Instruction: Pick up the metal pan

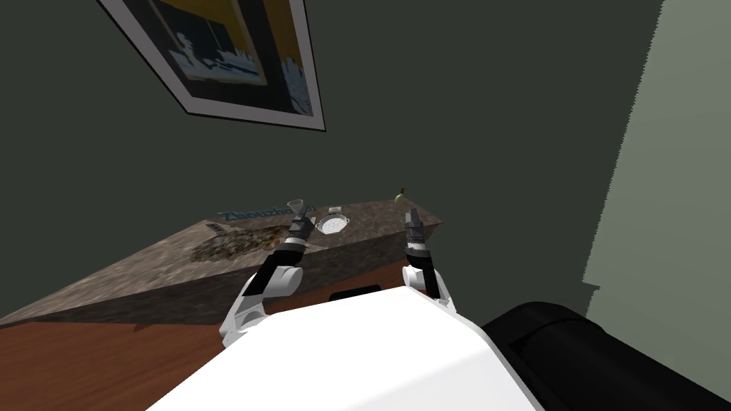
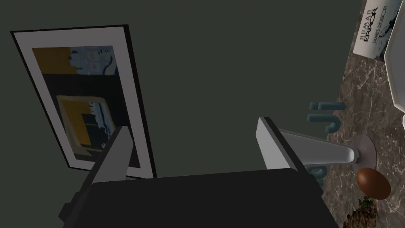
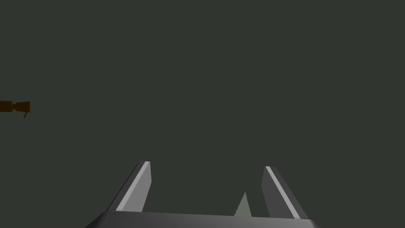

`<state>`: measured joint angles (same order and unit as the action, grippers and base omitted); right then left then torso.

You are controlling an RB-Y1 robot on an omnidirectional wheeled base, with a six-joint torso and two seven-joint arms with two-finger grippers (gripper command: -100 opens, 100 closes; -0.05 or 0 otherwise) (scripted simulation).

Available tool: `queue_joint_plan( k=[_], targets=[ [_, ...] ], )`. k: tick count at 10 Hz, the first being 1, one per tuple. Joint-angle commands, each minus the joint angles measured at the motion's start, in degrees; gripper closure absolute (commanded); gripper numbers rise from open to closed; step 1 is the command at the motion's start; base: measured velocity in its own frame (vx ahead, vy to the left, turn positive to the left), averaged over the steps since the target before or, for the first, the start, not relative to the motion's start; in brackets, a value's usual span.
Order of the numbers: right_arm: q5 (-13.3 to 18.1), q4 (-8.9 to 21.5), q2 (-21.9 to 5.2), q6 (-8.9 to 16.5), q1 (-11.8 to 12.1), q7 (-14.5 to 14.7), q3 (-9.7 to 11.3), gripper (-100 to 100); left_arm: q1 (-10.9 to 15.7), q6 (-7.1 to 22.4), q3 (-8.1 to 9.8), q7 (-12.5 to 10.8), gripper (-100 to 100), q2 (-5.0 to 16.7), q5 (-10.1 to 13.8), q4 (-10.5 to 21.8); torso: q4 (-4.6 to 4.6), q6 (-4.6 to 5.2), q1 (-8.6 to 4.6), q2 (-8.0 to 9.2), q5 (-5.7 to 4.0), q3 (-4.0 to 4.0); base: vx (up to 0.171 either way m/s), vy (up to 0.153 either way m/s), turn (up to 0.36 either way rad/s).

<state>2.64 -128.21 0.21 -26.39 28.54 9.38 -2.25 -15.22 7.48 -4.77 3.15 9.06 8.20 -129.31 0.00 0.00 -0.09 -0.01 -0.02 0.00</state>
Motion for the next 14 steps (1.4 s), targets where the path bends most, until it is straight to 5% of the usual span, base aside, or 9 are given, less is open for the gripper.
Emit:
queue_joint_plan(
  k=[1,14],
  targets=[
    [0.0,0.0,0.0,0.0,0.0,0.0,0.0,0,0.6,2.9,-0.26,0.1,-100,-0.2,0.2,0.0,0.00,0.00,0.00,0.00,0.00,0.00,0.002,-0.022,0.017],
    [0.0,0.0,0.0,0.0,0.0,0.0,0.0,0,6.2,22.7,0.25,-2.6,-100,2.4,4.3,2.8,-0.02,0.00,-0.04,-0.07,-0.01,-0.04,0.009,-0.029,0.016]
  ],
)
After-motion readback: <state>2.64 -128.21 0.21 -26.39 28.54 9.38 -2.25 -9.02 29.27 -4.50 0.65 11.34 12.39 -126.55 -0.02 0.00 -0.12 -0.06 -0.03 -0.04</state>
